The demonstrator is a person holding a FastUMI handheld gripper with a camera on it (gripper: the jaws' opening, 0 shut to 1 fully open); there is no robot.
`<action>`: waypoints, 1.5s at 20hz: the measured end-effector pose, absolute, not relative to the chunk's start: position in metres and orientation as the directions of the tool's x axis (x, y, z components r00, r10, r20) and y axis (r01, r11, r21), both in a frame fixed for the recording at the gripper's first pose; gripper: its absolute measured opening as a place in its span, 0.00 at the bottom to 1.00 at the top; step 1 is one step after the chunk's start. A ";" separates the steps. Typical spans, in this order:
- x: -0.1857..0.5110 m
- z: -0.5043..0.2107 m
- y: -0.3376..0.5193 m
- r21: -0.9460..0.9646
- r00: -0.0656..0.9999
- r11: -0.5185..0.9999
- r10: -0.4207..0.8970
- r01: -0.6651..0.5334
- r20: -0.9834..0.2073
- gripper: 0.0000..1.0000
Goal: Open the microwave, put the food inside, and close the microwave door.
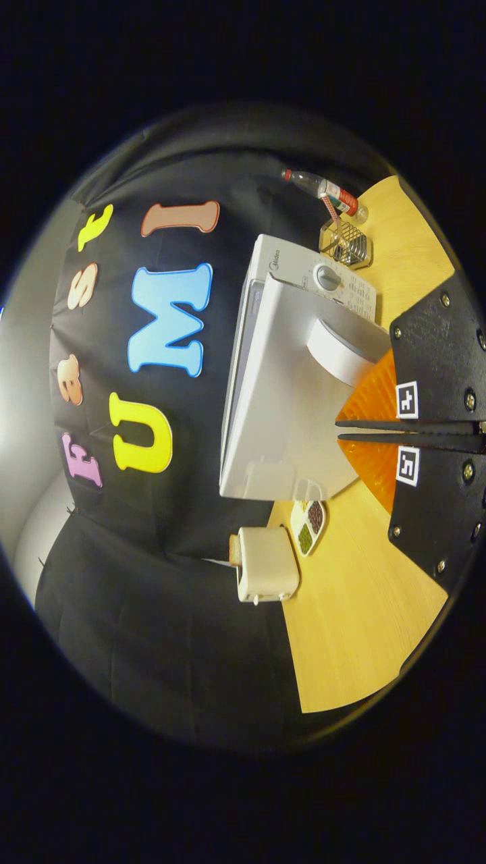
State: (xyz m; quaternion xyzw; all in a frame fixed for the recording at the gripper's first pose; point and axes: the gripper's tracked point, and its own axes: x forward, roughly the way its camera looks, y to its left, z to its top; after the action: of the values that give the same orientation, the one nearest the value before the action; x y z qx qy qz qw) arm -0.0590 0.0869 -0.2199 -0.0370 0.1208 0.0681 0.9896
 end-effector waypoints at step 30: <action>0.021 -0.174 0.008 0.039 0.957 0.994 -0.087 0.102 -0.278 0.07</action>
State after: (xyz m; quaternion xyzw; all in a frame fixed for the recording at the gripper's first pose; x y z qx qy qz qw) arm 0.0210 0.0075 -0.1738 0.0265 0.1393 -0.0479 0.9887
